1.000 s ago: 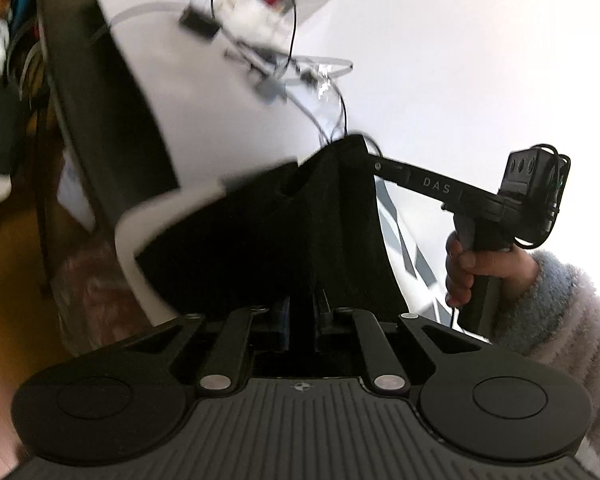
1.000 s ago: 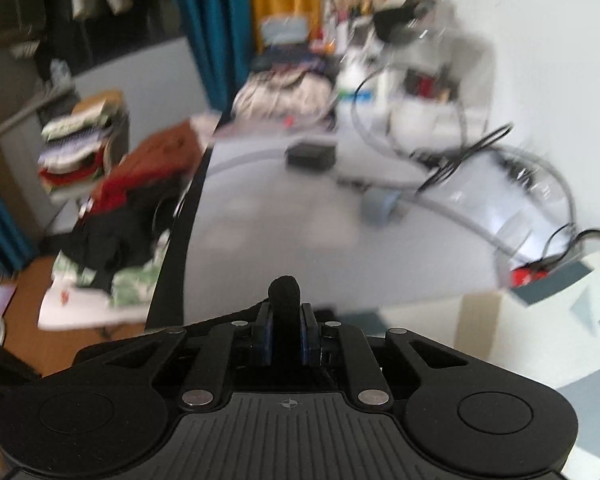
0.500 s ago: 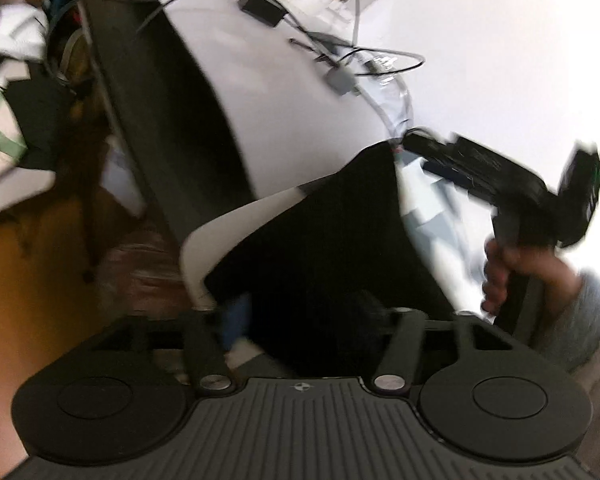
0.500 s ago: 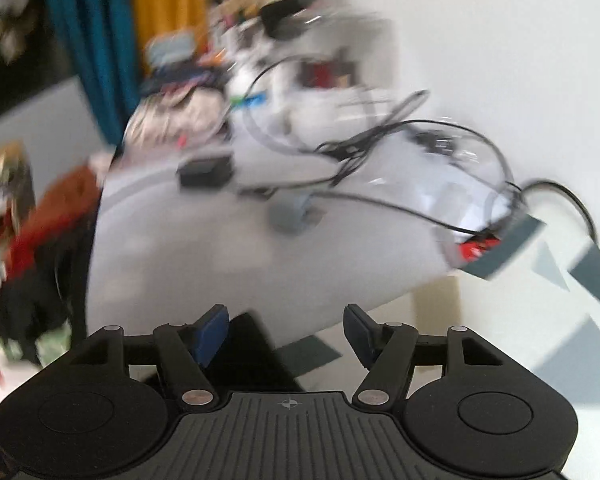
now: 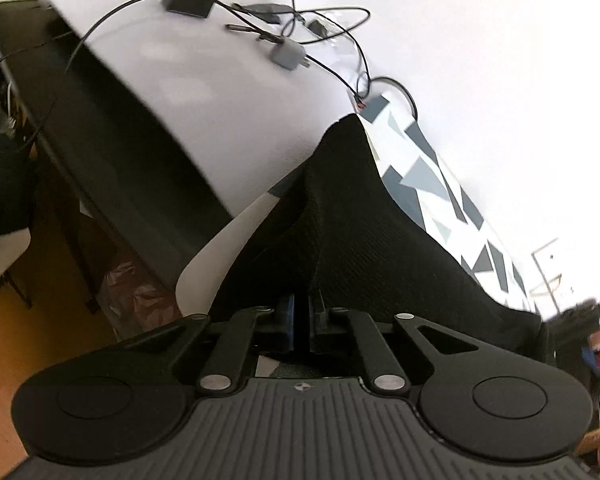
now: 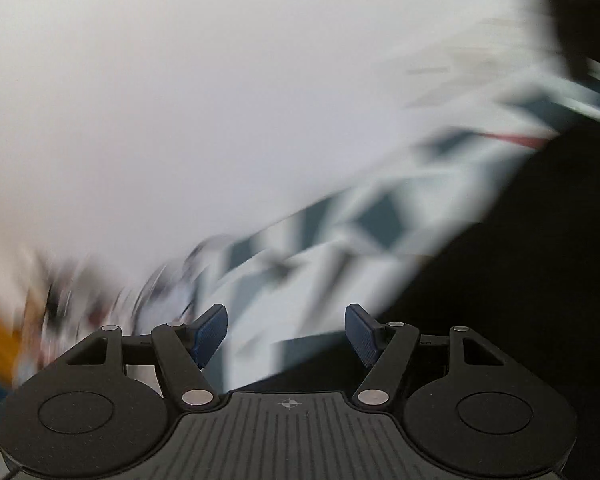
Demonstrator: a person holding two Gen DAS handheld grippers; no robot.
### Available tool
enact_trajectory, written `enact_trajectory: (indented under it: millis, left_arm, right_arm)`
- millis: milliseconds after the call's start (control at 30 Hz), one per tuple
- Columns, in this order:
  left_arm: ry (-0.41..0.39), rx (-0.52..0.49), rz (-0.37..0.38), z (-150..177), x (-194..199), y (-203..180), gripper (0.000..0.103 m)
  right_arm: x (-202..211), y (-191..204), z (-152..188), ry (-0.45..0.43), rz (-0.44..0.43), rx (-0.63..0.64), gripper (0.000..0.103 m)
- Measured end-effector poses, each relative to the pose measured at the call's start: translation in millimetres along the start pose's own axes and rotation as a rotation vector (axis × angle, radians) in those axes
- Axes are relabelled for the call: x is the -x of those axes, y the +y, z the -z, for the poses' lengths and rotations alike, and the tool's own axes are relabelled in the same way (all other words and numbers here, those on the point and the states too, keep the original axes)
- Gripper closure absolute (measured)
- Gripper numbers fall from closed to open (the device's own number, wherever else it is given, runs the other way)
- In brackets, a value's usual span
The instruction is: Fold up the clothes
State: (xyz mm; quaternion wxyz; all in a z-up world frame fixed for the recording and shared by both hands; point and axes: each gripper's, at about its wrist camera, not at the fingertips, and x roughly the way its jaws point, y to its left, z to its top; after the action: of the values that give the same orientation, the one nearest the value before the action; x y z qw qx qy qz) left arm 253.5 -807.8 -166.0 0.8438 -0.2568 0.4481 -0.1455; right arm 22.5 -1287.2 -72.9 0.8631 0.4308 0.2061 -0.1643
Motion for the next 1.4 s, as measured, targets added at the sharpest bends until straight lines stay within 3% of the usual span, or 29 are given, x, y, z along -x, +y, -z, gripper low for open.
enact_trajectory:
  millis: [67,167,233,367,500,600,733,833,900,933,967,1033,1100,1133,1167,1233,1300,1400]
  left_arm:
    - [0.026,-0.012,-0.016,-4,-9,-2,0.096]
    - [0.063,-0.033,-0.053,-5,-20,-4,0.096]
    - [0.075,-0.052,-0.071,-3,-23,-6,0.096]
    - [0.075,-0.039,-0.087,-1,-24,-5,0.096]
    - [0.070,-0.042,-0.120,4,-25,-8,0.096]
    - [0.066,-0.060,-0.154,6,-25,-13,0.096]
    - [0.057,-0.095,-0.225,10,-26,-29,0.096]
    - [0.049,-0.144,-0.298,13,-27,-47,0.096]
    - [0.044,-0.193,-0.343,13,-28,-59,0.096]
    - [0.044,-0.220,-0.367,13,-29,-65,0.095]
    - [0.049,-0.241,-0.391,13,-32,-71,0.095]
    - [0.053,-0.290,-0.448,12,-33,-82,0.087]
    - [0.000,-0.384,-0.516,14,-28,-105,0.059]
    - [-0.030,-0.433,-0.547,16,-26,-116,0.029]
    - [-0.095,-0.495,-0.553,20,-21,-130,0.015]
    - [-0.233,-0.651,-0.504,33,-7,-157,0.014]
    - [-0.293,-0.773,-0.430,44,-4,-178,0.011]
    - [-0.247,-0.907,-0.295,57,-15,-197,0.011]
  right_arm:
    - [40,-50,10,-0.088,0.051,-0.189,0.041]
    - [61,-94,26,-0.135,0.157,-0.360,0.045]
    - [46,-89,21,-0.138,0.193,-0.324,0.044]
    - [16,-76,11,-0.143,0.264,-0.246,0.027]
    - [-51,-50,-33,-0.123,0.392,-0.098,0.013]
    - [-100,-47,-80,-0.132,0.545,-0.047,0.019]
    - [-158,-61,-136,-0.174,0.733,-0.101,0.021]
    - [-190,-67,-147,-0.069,0.832,-0.073,0.022]
    - [-200,-68,-142,-0.020,0.873,-0.052,0.033]
    - [-202,-69,-138,-0.004,0.888,-0.049,0.051]
    - [-197,-72,-132,-0.014,0.881,-0.070,0.066]
    - [-182,-75,-127,-0.057,0.811,-0.132,0.080]
    - [-156,-74,-123,-0.115,0.736,-0.169,0.086]
    - [-144,-74,-121,-0.144,0.699,-0.188,0.086]
    - [-130,-76,-120,-0.169,0.649,-0.218,0.087]
    - [-91,-84,-115,-0.239,0.532,-0.297,0.087]
    - [-48,-95,-104,-0.325,0.430,-0.366,0.087]
    - [23,-114,-78,-0.460,0.347,-0.432,0.088]
